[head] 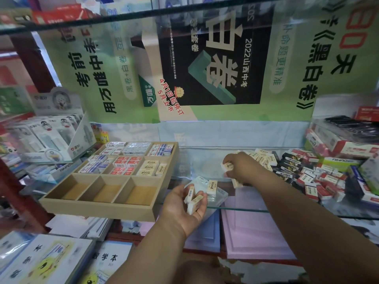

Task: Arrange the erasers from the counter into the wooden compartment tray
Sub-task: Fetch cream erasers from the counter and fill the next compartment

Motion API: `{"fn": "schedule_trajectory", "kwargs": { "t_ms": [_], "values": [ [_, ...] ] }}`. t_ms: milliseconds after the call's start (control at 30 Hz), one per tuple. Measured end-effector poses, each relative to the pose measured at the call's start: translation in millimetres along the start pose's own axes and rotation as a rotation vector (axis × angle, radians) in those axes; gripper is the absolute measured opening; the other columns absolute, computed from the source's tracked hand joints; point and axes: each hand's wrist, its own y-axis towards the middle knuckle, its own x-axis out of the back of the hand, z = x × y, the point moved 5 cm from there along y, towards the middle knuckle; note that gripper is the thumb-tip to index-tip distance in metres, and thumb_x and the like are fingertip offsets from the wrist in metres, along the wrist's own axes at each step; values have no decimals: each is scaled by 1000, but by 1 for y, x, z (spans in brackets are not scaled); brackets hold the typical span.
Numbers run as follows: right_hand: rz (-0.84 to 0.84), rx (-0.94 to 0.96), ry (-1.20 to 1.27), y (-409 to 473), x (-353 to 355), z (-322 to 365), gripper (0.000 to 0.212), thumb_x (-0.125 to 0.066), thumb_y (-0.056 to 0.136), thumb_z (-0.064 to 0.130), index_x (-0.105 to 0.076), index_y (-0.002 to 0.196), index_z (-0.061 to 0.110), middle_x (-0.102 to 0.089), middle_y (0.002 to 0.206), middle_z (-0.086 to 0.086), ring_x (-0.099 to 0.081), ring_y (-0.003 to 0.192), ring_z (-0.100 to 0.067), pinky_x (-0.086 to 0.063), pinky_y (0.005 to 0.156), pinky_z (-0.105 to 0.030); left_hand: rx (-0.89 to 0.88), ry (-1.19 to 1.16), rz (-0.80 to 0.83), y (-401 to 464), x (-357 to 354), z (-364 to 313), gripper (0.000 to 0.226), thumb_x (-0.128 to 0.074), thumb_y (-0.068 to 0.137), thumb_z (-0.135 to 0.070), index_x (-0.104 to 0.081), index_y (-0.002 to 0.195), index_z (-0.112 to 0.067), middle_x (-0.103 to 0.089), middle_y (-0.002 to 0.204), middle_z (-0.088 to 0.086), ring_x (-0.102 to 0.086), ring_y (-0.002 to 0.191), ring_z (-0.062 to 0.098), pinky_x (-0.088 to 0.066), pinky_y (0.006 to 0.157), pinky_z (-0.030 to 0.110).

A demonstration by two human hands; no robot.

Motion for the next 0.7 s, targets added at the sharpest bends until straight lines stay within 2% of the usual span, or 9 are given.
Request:
{"fn": "schedule_trajectory", "kwargs": {
  "t_ms": [67,133,167,267,333,400,500,567,700],
  "values": [
    [-10,49,122,-6,13,21,40,-77,76,26,-62,113,25,-59,111,-6,-65,77,-18,-48,63,-21,-22,-5,14,-1,-1,-3,30,-53,96,-32,-65,96,-4,-66,99,20,-62,87,27,-57,78,38],
    [89,141,324,-19,19,55,36,-78,77,21,-64,110,24,-64,96,-3,-61,49,-9,-47,50,-16,-35,-16,42,0,-3,-5,36,-50,97,-38,-64,107,-7,-67,105,21,-63,87,30,-55,86,42],
    [157,179,387,-28,18,71,36,-78,77,20,-64,109,24,-65,89,-2,-59,44,-7,-49,49,-19,-33,-26,65,0,-5,-5,40,-48,97,-43,-64,112,-8,-67,108,22,-65,90,33,-53,89,44],
    [285,256,341,-43,8,101,40,-79,75,24,-64,112,26,-64,82,3,-63,54,-14,-56,62,-31,-15,-37,153,-1,-11,-5,50,-45,95,-53,-68,113,-11,-67,114,22,-66,100,39,-50,93,52],
    [329,267,277,-48,3,107,46,-77,77,30,-60,120,27,-61,92,8,-63,58,-12,-55,65,-27,5,-35,187,-4,-13,-5,52,-47,94,-54,-68,112,-10,-69,111,21,-64,104,35,-51,91,51],
    [357,254,341,-48,4,104,51,-75,79,33,-54,126,27,-64,104,4,-66,68,-15,-55,72,-28,28,-63,190,-6,-11,-4,45,-53,93,-46,-68,110,-6,-70,103,20,-65,98,32,-56,81,48],
    [273,208,517,-38,17,85,35,-67,86,18,-58,119,22,-67,105,0,-65,85,-18,-54,74,-30,39,-100,157,-5,-4,-8,30,-60,91,-36,-71,98,-8,-65,89,16,-62,86,24,-60,57,37],
    [216,206,349,-27,16,66,37,-65,84,7,-61,117,24,-63,109,4,-58,88,-9,-48,72,-20,31,-85,158,-7,-2,-13,25,-61,91,-35,-72,94,-13,-61,86,12,-59,84,21,-57,47,32],
    [351,208,0,-18,-21,37,52,-63,81,2,-62,118,38,-56,123,8,-54,108,-9,-46,88,-24,23,-43,217,-19,0,-25,19,-62,85,-34,-73,91,-19,-61,81,10,-61,63,22,-53,41,27]
  ]
}}
